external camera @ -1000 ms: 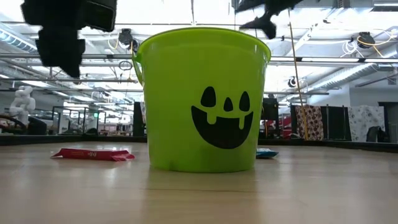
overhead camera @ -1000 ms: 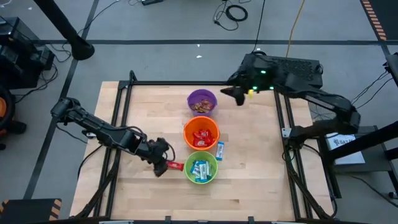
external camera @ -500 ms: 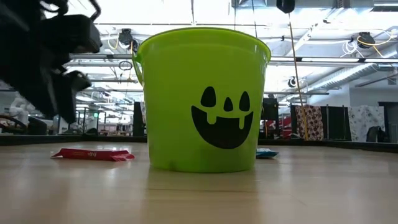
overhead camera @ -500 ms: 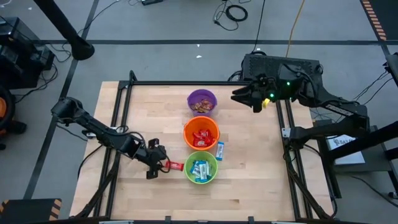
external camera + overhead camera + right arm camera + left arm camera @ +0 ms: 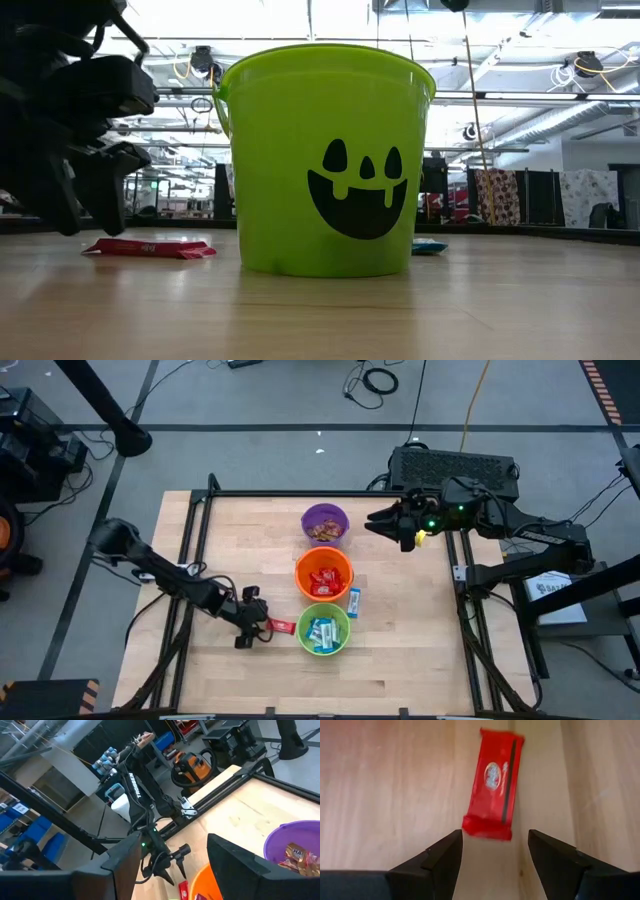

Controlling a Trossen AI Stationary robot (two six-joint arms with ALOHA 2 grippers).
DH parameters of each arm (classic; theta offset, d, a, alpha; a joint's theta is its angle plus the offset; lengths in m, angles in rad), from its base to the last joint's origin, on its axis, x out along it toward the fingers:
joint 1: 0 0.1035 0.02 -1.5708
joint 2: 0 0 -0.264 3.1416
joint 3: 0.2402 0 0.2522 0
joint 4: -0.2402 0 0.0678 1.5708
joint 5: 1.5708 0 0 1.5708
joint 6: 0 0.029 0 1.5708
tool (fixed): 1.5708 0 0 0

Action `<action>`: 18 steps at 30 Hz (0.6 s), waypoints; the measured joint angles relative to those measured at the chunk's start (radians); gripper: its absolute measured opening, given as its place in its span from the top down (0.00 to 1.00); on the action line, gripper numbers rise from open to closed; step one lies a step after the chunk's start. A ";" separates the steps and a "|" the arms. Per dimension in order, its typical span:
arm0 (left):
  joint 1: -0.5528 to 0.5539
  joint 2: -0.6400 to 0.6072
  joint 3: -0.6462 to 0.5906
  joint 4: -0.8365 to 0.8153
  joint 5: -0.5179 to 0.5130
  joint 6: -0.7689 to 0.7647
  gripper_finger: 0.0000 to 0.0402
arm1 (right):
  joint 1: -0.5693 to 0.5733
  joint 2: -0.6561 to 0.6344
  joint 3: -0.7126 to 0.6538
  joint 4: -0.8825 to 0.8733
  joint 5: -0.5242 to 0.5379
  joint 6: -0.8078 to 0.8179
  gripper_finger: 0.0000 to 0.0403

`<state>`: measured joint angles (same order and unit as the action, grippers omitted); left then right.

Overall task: Sort candy by brand, put in halloween buckets
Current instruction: Put red chocolate bar into the orange bucket

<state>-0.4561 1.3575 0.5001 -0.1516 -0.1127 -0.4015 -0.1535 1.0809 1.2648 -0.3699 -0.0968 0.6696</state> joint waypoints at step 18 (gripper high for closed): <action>0.000 0.112 -0.001 0.096 -0.033 -0.003 0.51 | -0.001 0.001 0.000 -0.001 -0.009 -0.009 0.46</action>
<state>-0.4560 1.4694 0.4988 -0.0557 -0.1462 -0.4046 -0.1543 1.0821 1.2648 -0.3709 -0.1055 0.6603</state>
